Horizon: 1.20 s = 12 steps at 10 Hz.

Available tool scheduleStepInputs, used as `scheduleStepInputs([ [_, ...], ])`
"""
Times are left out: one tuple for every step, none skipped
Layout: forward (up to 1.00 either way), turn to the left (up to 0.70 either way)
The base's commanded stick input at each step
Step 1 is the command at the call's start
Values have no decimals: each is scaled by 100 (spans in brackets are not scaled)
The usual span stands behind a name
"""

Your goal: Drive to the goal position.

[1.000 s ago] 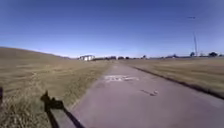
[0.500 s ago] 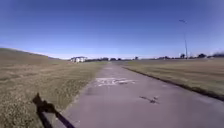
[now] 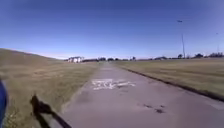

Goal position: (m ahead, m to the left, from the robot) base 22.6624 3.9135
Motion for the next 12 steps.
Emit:
scheduleStepInputs([
  [70,0],
  [70,0],
  [70,0],
  [70,0],
  [70,0],
  [70,0],
  [70,0],
  [70,0],
  [70,0],
  [70,0],
  [70,0],
  [70,0],
])
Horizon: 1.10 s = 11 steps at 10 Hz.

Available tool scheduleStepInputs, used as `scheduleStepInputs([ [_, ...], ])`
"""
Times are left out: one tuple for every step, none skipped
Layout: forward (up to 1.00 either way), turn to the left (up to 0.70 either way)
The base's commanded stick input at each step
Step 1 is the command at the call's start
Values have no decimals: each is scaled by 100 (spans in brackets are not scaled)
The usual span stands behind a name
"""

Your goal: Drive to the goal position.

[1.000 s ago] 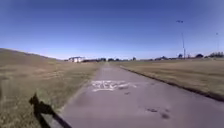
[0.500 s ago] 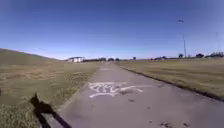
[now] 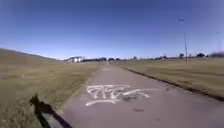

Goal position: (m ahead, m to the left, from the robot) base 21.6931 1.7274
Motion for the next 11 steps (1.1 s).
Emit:
scheduleStepInputs([
  [70,0],
  [70,0],
  [70,0],
  [70,0],
  [70,0],
  [70,0],
  [70,0],
  [70,0],
  [70,0],
  [70,0],
  [70,0],
])
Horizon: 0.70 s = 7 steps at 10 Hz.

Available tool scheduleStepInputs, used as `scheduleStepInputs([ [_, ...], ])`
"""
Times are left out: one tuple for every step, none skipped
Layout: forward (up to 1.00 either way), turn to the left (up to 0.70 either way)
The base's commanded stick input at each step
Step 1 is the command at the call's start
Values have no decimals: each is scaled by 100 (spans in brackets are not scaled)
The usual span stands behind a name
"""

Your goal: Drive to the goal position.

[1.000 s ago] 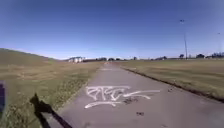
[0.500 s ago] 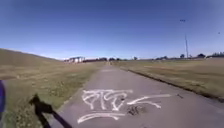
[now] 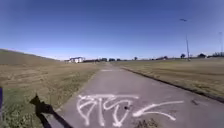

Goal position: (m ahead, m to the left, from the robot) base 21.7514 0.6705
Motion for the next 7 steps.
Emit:
scheduleStepInputs([
  [70,0],
  [70,0],
  [70,0],
  [70,-2],
  [70,-20],
  [70,-31],
  [70,-35],
])
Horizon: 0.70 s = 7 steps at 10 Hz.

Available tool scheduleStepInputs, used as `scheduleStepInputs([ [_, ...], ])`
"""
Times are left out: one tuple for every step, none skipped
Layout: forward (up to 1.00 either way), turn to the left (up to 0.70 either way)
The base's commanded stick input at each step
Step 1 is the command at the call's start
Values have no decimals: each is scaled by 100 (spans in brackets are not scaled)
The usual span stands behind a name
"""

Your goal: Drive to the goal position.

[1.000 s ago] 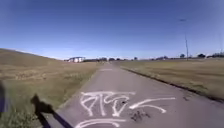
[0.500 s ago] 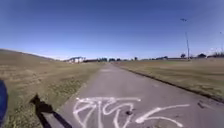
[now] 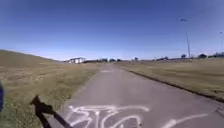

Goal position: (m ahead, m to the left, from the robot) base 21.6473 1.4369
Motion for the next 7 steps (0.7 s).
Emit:
scheduleStepInputs([
  [70,-34],
  [70,0],
  [70,0],
  [70,0],
  [70,0],
  [70,0],
  [70,0],
])
